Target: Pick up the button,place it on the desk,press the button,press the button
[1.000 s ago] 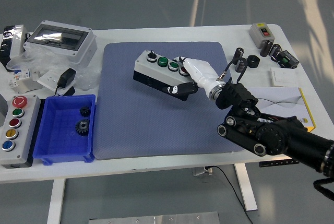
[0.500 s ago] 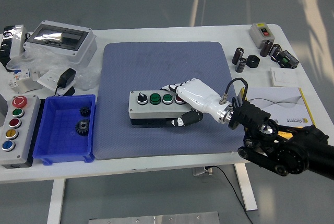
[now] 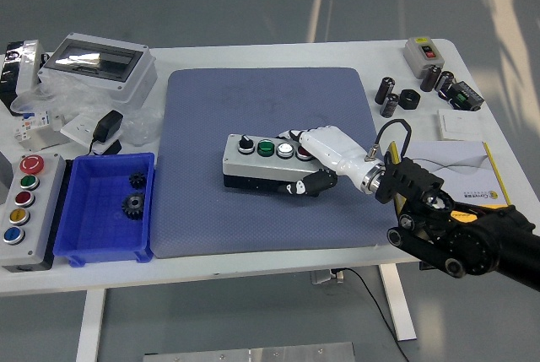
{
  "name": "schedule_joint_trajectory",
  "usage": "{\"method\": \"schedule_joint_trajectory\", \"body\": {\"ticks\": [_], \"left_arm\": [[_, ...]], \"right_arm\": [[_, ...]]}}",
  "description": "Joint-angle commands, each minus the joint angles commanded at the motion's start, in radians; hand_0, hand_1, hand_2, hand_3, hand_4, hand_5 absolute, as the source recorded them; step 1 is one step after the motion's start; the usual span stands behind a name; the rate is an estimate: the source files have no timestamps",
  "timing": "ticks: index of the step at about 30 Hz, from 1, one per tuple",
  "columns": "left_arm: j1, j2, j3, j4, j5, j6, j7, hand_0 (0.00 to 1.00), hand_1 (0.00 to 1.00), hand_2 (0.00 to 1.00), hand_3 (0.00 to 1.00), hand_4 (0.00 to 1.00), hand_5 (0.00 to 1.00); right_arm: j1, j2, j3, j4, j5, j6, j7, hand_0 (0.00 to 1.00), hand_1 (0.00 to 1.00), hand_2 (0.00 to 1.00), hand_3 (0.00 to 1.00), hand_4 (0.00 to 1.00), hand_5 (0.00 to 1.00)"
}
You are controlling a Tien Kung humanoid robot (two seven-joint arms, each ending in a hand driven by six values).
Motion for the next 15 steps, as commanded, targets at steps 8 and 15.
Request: {"method": "schedule_joint_trajectory", "body": {"ticks": [8, 15], "left_arm": [[0.000, 0.001, -0.005, 0.000, 0.009, 0.001, 0.003, 0.632, 0.596, 0.548, 0.600, 0.632, 0.277], [-0.002, 0.002, -0.009, 0.000, 0.014, 0.002, 0.004, 0.632, 0.596, 0.547, 0.598, 0.631, 0.278]], "right_arm": [[0.000, -0.006, 0.022, -0.004, 0.020, 0.023, 0.011, 0.782, 0.762, 0.766, 0.790, 0.391, 0.002], [-0.002, -0.017, 0.047, 0.014, 0.080, 0.054, 0.036, 0.930, 0.860, 0.859, 0.884, 0.623, 0.219]]}}
